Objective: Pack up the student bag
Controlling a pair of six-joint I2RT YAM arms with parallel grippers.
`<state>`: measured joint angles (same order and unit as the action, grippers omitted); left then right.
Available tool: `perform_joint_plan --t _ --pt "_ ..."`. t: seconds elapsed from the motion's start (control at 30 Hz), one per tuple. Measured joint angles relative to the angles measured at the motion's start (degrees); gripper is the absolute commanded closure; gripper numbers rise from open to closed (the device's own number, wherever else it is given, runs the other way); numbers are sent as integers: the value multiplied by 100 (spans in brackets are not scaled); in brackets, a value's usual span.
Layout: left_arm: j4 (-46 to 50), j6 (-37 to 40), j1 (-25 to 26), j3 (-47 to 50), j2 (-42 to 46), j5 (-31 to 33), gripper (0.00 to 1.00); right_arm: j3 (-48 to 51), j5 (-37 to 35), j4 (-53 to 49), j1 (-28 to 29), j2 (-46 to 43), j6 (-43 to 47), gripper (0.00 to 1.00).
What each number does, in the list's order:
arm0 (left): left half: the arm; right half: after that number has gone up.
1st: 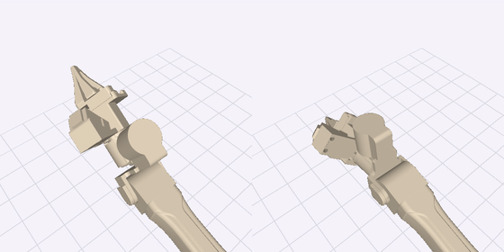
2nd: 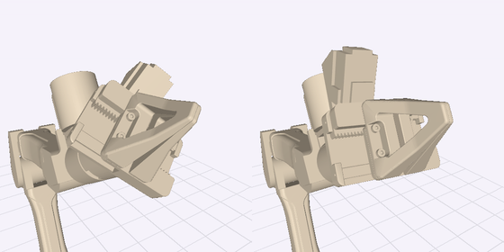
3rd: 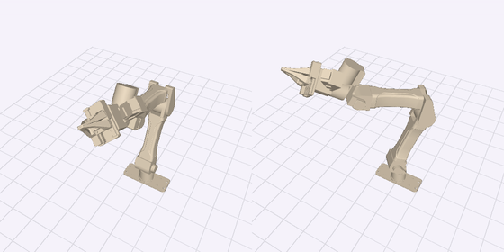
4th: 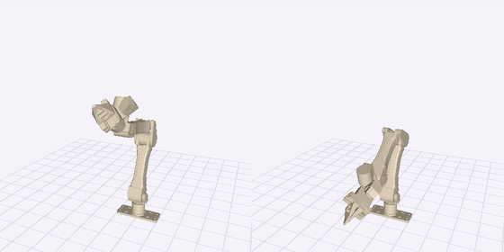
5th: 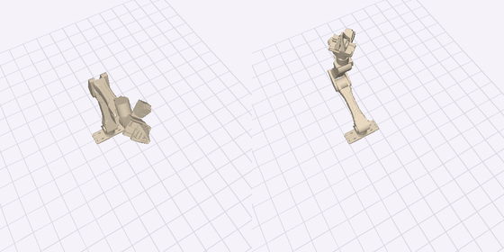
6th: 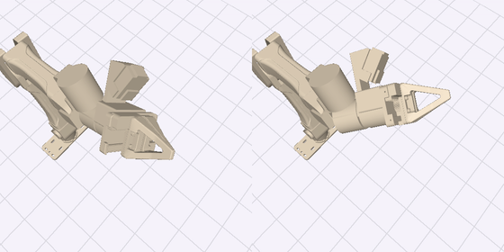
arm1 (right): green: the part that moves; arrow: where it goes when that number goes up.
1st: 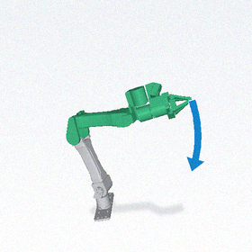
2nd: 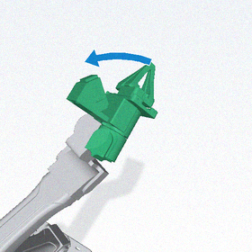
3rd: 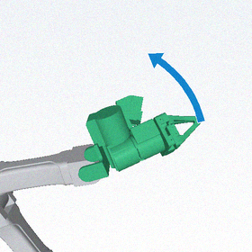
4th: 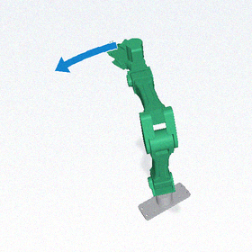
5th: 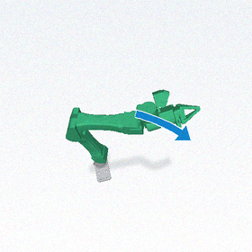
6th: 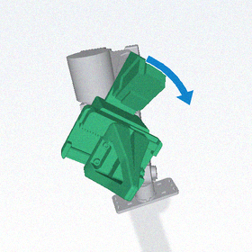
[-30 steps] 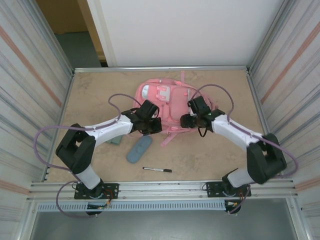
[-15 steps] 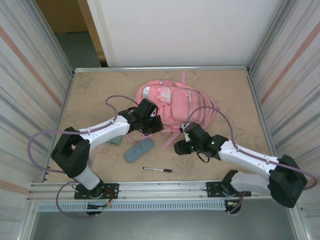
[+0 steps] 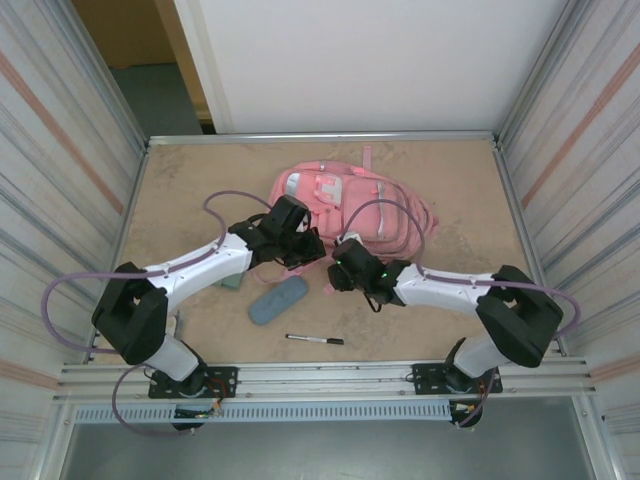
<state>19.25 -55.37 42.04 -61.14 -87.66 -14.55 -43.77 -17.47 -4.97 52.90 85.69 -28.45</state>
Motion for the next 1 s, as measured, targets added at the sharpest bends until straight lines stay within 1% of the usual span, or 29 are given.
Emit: perform_joint_plan --t 0.1,0.2,0.3,0.43,0.53,0.67,0.83,1.0 --pt "-39 0 -35 0 0 -70 100 -240 -529 -136 133 225 -223 79" --pt "-129 0 -85 0 0 -173 100 -275 -852 -149 146 240 -372 89" --pt "-195 0 -111 0 0 -216 100 -286 -957 -157 151 240 -409 99" --pt "-201 35 -234 4 0 -356 100 -293 -890 -243 146 151 -413 100" --pt "-125 186 -389 2 0 -494 100 -267 -529 -437 26 -59 -400 100" --pt "20 472 -732 0 0 -671 100 -136 229 -785 -511 -382 -387 100" --pt "205 896 -1196 -31 -63 -756 100 286 925 -1008 -1196 -820 -256 100" --pt "267 1290 -1534 -140 -299 -1226 100 455 1517 -986 -1633 -1119 -92 100"
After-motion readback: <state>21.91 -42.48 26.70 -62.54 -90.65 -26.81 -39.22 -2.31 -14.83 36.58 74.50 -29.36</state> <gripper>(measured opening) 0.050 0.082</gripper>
